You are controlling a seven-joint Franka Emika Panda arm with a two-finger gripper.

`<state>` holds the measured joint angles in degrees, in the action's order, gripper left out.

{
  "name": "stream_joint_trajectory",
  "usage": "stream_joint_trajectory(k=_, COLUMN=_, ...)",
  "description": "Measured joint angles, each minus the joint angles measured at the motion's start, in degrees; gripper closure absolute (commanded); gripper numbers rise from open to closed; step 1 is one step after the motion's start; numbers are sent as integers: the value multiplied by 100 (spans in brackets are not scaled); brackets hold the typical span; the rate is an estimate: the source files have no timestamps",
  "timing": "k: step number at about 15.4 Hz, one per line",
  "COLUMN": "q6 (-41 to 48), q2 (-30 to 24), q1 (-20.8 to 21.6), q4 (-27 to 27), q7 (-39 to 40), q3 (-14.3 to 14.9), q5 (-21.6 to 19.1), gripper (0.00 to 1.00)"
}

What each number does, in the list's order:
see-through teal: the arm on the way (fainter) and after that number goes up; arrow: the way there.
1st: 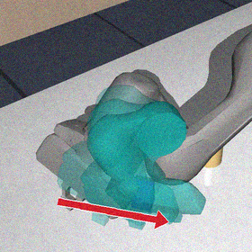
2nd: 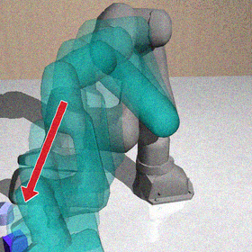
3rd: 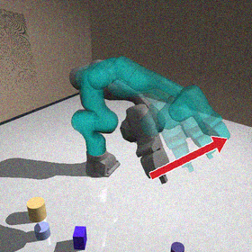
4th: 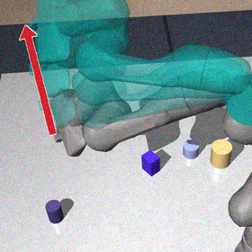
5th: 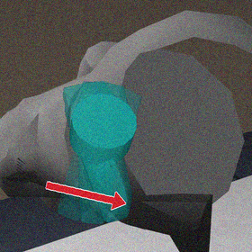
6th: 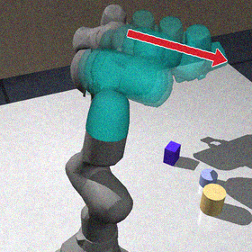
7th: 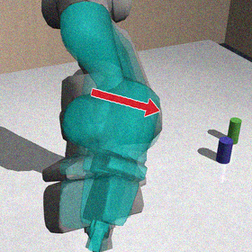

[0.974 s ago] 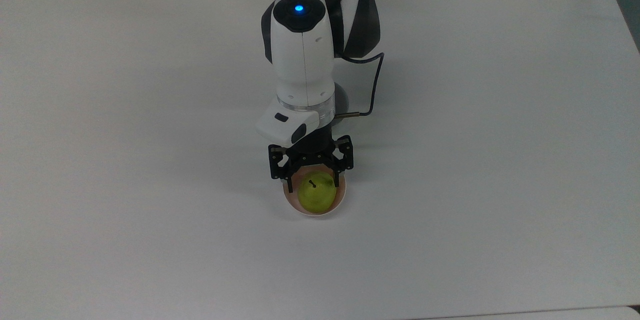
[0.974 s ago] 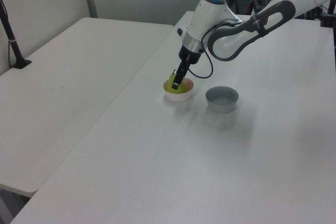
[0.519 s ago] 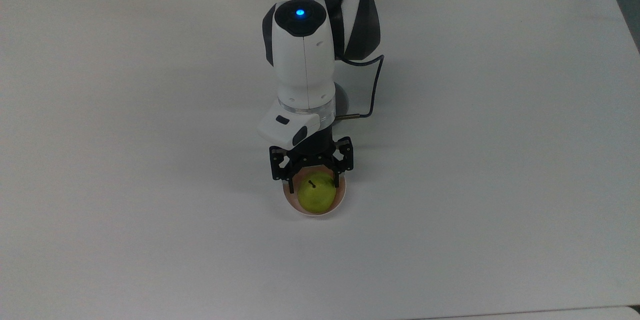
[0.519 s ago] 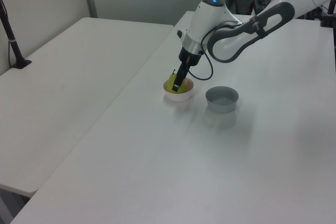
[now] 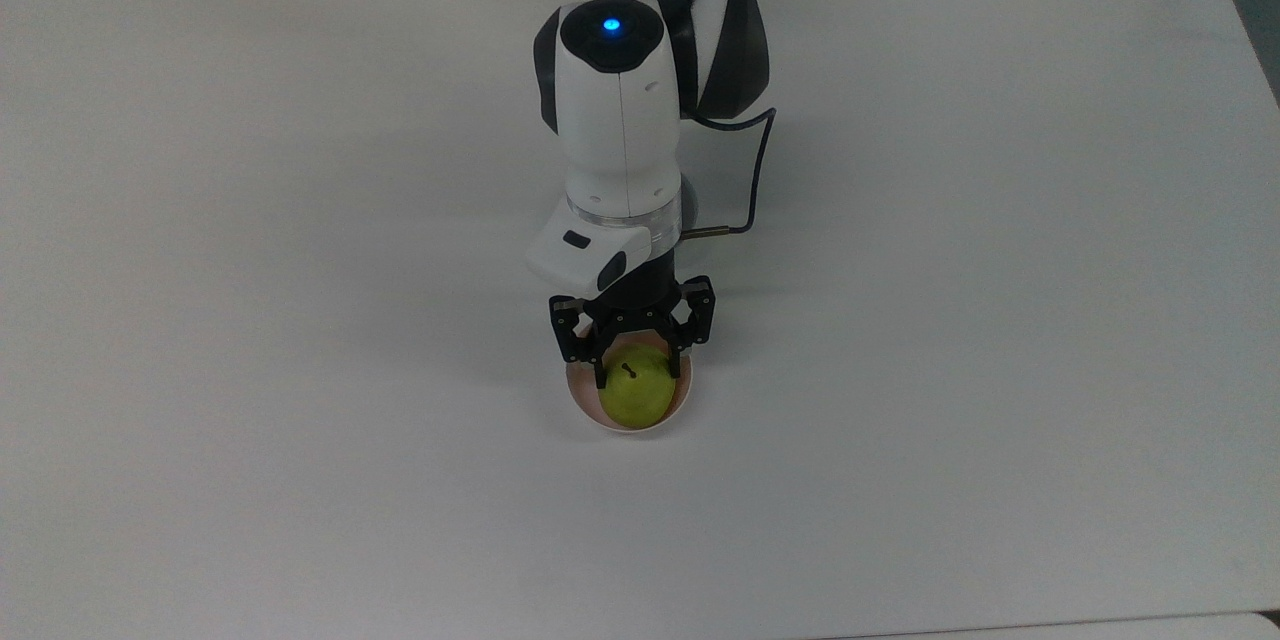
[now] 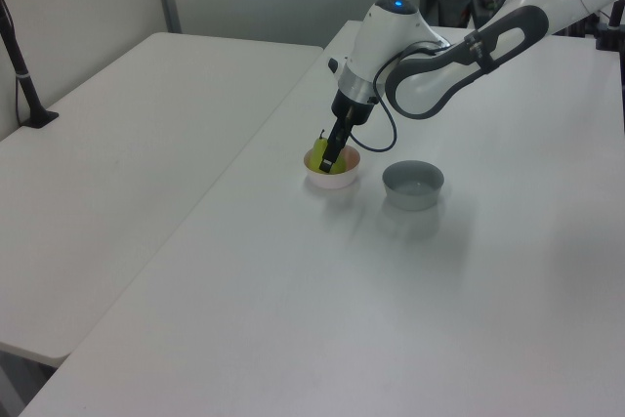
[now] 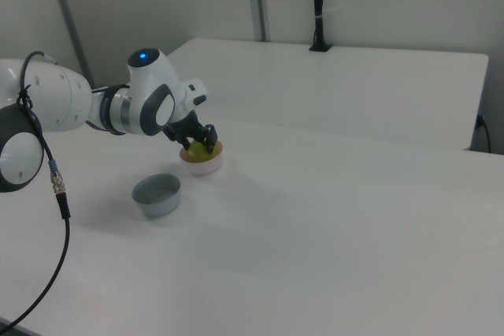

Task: Pick up a pear from the bowl
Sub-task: 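Close the gripper around the pear's body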

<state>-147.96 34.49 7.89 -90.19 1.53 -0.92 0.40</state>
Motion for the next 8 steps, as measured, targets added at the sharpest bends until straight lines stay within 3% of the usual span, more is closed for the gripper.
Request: stream_joint_trajectory(k=8, q6=0, q2=2, q1=6, q4=5, q7=0, q3=0, q5=0, gripper=54)
